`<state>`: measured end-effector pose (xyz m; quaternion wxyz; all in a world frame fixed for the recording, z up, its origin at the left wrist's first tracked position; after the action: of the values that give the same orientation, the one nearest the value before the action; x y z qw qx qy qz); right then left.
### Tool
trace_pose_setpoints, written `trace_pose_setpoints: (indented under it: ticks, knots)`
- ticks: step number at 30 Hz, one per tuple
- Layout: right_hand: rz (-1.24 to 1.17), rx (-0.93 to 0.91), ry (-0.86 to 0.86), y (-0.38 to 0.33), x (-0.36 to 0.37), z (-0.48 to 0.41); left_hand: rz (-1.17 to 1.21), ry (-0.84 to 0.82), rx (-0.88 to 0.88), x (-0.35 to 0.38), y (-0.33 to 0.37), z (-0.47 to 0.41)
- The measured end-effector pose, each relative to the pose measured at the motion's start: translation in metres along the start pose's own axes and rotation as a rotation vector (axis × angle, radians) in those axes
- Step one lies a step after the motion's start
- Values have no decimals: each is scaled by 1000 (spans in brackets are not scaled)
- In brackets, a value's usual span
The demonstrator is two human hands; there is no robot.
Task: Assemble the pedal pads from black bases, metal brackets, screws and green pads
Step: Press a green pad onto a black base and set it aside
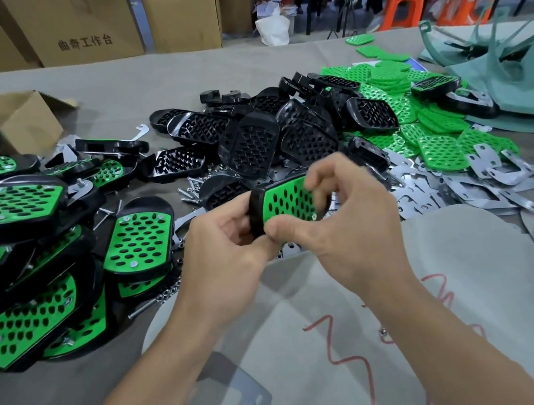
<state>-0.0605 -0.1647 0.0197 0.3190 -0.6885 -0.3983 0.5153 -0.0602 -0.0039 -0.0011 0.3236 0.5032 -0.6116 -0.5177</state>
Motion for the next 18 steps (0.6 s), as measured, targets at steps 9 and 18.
trace_pose_setpoints:
  ticks: [9,18]
  knots:
    - [-69,138,-175,24,12,-8,135,-121,-67,14,-7,-1]
    - [-246,125,-163,22,5,-11,163,-42,-154,-2,-12,-4]
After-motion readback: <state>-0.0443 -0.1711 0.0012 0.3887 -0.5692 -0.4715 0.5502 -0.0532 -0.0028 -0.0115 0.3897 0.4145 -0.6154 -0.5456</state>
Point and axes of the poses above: each hand's wrist, its own z-axis away from the middle knuckle, its own x-axis out of the palm, y = z × x, the point moved 7 cm from there along -z, towards the middle knuckle, and after that the axes turned 10 degrees about -y, right-handed, at the moved point
